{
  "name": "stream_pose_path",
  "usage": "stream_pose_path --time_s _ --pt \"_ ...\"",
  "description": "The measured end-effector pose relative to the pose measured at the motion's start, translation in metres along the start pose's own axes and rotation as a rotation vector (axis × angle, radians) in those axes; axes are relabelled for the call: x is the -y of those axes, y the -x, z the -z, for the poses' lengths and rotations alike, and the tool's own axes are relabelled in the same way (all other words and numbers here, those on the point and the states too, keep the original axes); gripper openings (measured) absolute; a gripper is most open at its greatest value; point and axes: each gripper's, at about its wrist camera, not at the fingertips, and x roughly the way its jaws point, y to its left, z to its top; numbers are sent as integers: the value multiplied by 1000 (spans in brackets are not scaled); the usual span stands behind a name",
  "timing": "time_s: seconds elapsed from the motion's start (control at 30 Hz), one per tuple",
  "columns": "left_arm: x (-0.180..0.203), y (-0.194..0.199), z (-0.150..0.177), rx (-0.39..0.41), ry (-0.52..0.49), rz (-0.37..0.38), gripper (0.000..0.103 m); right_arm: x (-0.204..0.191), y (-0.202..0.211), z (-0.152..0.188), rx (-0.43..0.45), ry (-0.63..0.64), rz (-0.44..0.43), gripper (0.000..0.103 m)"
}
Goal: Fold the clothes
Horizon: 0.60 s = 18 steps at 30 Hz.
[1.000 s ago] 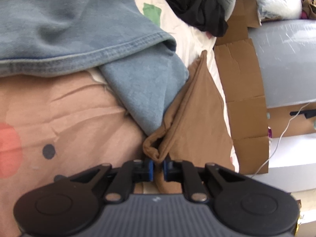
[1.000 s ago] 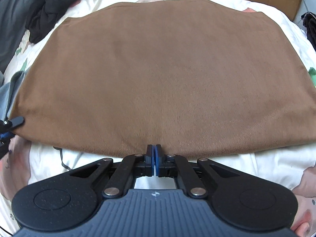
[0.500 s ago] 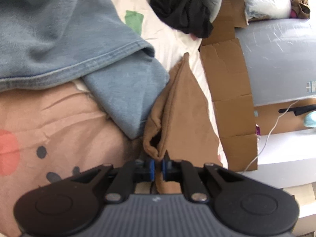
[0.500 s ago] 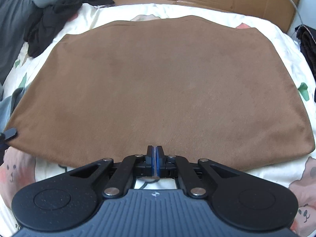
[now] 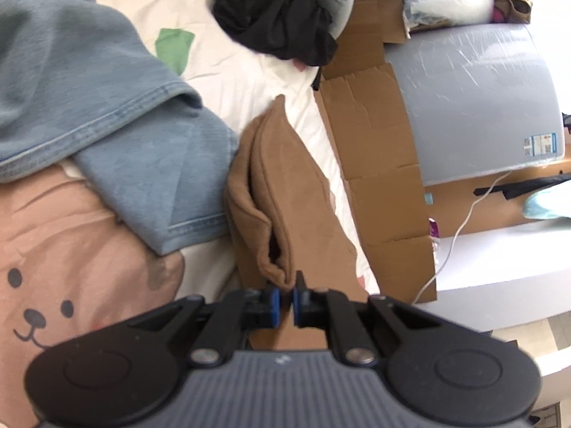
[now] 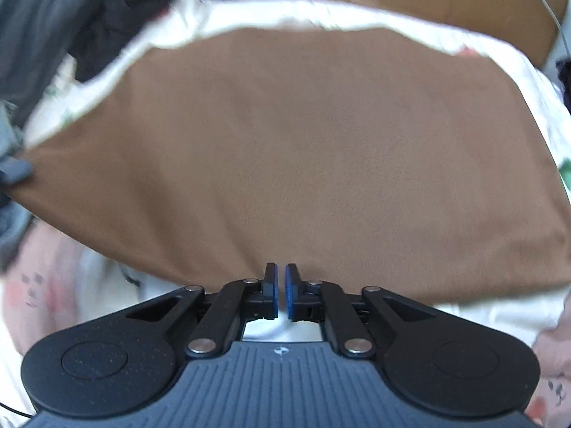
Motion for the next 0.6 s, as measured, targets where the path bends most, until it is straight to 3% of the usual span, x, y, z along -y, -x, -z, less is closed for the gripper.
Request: stream_pose_path --time_s 0.07,0.13,0.17,0.2,0.37,0.6 --pt "2 -1 -1 -6 3 -1 7 -9 8 -8 31 17 -38 7" --pt "4 -1 1 -10 2 -7 7 -23 12 -14 48 68 -74 25" --pt "4 -1 2 -13 3 -9 7 -30 15 -15 60 99 -101 41" --pt "4 -2 3 -17 6 -9 7 -36 18 -16 71 129 -127 45" --pt "3 -5 1 -15 26 3 7 -61 25 -26 85 242 -254 48" --pt "6 -14 -3 -31 38 36 7 -89 31 -30 119 386 -318 54"
